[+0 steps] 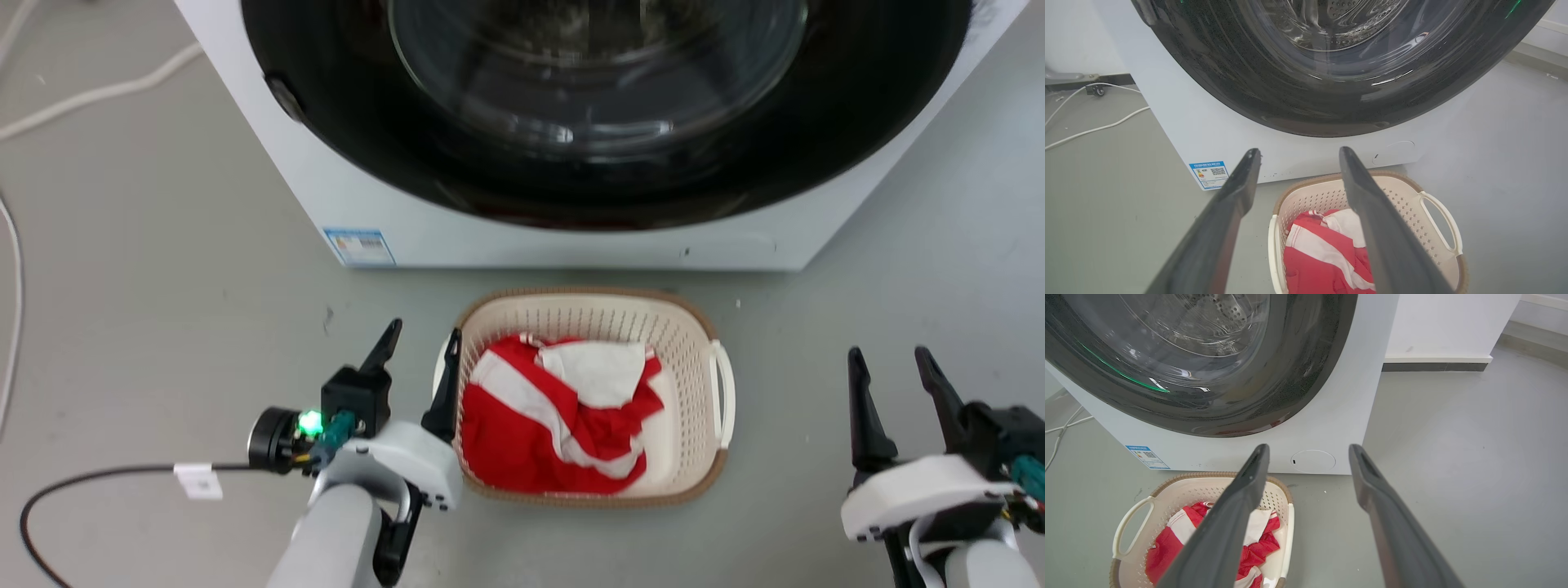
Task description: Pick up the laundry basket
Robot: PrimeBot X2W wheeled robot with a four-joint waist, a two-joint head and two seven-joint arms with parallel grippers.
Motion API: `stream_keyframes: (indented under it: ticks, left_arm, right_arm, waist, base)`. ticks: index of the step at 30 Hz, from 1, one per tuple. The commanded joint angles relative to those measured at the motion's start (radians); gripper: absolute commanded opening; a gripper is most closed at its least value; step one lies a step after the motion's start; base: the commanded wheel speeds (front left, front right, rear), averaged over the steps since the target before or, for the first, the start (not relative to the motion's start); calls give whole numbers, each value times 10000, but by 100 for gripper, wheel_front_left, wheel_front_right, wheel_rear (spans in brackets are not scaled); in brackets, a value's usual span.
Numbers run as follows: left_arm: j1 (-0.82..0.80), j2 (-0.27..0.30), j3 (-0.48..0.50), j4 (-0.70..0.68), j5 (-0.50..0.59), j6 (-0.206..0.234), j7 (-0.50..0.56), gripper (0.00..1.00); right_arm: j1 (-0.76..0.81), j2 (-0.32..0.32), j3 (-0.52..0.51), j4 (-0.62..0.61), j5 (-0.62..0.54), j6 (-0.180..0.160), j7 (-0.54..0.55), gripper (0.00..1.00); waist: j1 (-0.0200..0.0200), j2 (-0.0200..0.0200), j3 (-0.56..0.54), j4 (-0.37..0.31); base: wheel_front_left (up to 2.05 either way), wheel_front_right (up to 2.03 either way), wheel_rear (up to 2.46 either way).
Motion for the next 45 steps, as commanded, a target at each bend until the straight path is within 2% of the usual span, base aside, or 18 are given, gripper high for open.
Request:
stream_keyframes:
  ticks: [1,11,23,30,36,45]
  left_arm:
    - [-291,39,30,225,-46,-64,-26,100]
    - [-2672,315,66,3104,-395,-532,117,100]
    - [-4925,663,-68,5870,-1168,-832,739,100]
    - [-6035,799,-589,6575,-1852,-862,1196,100]
    - [-6772,924,-1307,6848,-2639,-863,2039,100]
    - [-7324,1194,-2270,6861,-3877,-865,3408,100]
  right_arm:
    - [-337,16,12,152,15,-3,-64,100]
    - [-2362,-103,231,2280,214,-3,-463,100]
    - [-4811,-245,1313,5317,854,-3,-814,100]
    - [-6456,-219,2147,7235,1303,-3,-865,100]
    - [-7731,-186,2841,8652,1884,-3,-725,100]
    - [-8944,-140,3989,9983,3003,-3,318,100]
  waist:
    - [0,0,1076,-148]
    - [0,0,3125,-453]
    - [0,0,4793,-726]
    - [0,0,5525,-774]
    - [0,0,5915,-757]
    - [0,0,6288,-765]
  base:
    - [0,0,0]
    - [0,0,0]
    - [0,0,0]
    - [0,0,0]
    - [0,0,0]
    - [0,0,0]
